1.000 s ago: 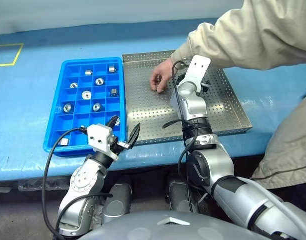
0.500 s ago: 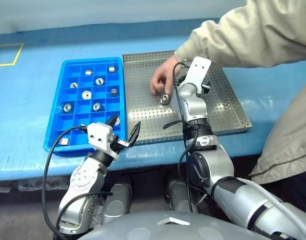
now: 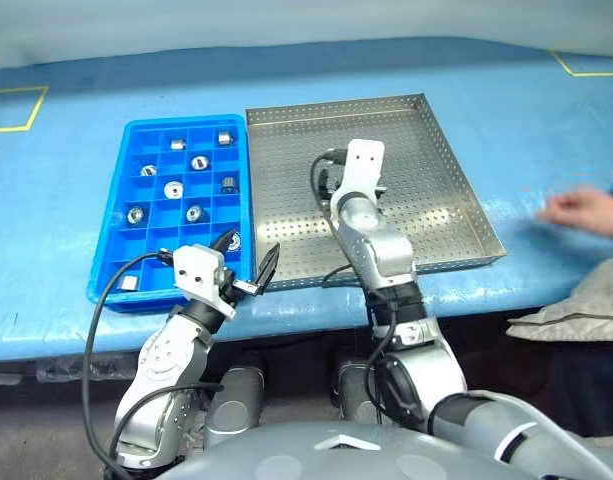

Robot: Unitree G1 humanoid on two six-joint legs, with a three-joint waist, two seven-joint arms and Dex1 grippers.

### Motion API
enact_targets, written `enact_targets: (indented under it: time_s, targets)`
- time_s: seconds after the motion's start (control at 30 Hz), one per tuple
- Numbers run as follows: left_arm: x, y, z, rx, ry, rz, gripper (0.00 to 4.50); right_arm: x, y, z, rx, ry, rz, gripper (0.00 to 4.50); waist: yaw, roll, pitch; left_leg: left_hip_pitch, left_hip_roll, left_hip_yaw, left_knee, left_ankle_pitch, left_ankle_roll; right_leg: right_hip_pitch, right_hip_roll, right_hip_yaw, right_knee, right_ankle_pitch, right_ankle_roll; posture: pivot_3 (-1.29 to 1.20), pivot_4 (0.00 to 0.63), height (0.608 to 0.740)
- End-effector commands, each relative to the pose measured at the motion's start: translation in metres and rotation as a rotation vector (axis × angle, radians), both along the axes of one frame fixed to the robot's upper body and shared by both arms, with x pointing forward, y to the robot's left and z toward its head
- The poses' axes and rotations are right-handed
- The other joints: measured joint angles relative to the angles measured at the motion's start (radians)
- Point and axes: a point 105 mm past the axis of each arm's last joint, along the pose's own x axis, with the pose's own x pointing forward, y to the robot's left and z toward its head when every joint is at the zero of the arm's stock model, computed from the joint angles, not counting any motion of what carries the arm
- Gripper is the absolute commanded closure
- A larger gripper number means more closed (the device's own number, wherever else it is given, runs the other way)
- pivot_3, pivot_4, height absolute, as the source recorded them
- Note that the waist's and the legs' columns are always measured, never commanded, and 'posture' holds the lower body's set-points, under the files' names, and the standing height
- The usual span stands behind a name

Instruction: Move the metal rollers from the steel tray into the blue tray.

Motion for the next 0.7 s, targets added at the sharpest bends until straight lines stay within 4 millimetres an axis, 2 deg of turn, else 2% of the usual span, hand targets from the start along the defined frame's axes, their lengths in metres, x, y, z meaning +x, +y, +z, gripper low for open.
enact_targets:
  time_s: [0.03, 0.17, 0.43, 0.53, 0.6, 0.7]
  targets:
    - [-0.001, -0.001, 0.011, -0.013, -0.040, -0.008, 0.00, -0.006, 0.012, 0.002, -0.003, -0.009, 0.061, 0.03, 0.004, 0.000, 0.000, 0.000, 0.000, 0.000, 0.000, 0.000, 0.000, 0.000, 0.000, 0.000, 0.000, 0.000, 0.000, 0.23, 0.150, 0.740]
    - [-0.002, -0.001, 0.011, -0.012, -0.039, -0.008, 0.00, -0.007, 0.007, -0.011, -0.057, 0.020, 0.047, 0.03, 0.011, 0.000, 0.000, 0.000, 0.000, 0.000, 0.001, 0.000, 0.000, 0.000, 0.000, 0.000, 0.000, 0.000, 0.000, 0.23, 0.150, 0.740]
    - [-0.002, -0.002, 0.011, -0.013, -0.039, -0.008, 0.00, -0.002, -0.007, -0.022, -0.124, 0.024, -0.008, 0.03, 0.019, 0.000, 0.000, 0.000, 0.000, 0.000, 0.000, 0.000, 0.000, 0.000, 0.000, 0.000, 0.000, 0.000, 0.000, 0.23, 0.150, 0.740]
    - [-0.001, -0.001, 0.011, -0.013, -0.039, -0.007, 0.00, -0.002, -0.007, -0.024, -0.102, 0.019, 0.003, 0.61, 0.020, 0.000, 0.000, 0.000, 0.000, 0.000, 0.001, 0.000, 0.000, 0.000, 0.000, 0.000, 0.000, 0.000, 0.000, 0.23, 0.150, 0.740]
    - [-0.002, -0.001, 0.011, -0.013, -0.039, -0.005, 0.00, -0.004, -0.004, -0.023, -0.092, 0.011, 0.017, 1.25, 0.021, 0.000, 0.000, 0.000, 0.000, 0.000, 0.001, 0.000, 0.000, 0.000, 0.000, 0.000, 0.000, 0.000, 0.000, 0.23, 0.150, 0.740]
    - [-0.003, 0.002, 0.011, -0.004, -0.039, 0.007, 0.00, -0.005, 0.006, -0.011, -0.088, -0.035, 0.069, 2.20, 0.020, 0.000, 0.000, 0.000, 0.000, 0.000, 0.001, 0.000, 0.000, 0.000, 0.000, 0.000, 0.000, 0.000, 0.000, 0.23, 0.150, 0.740]
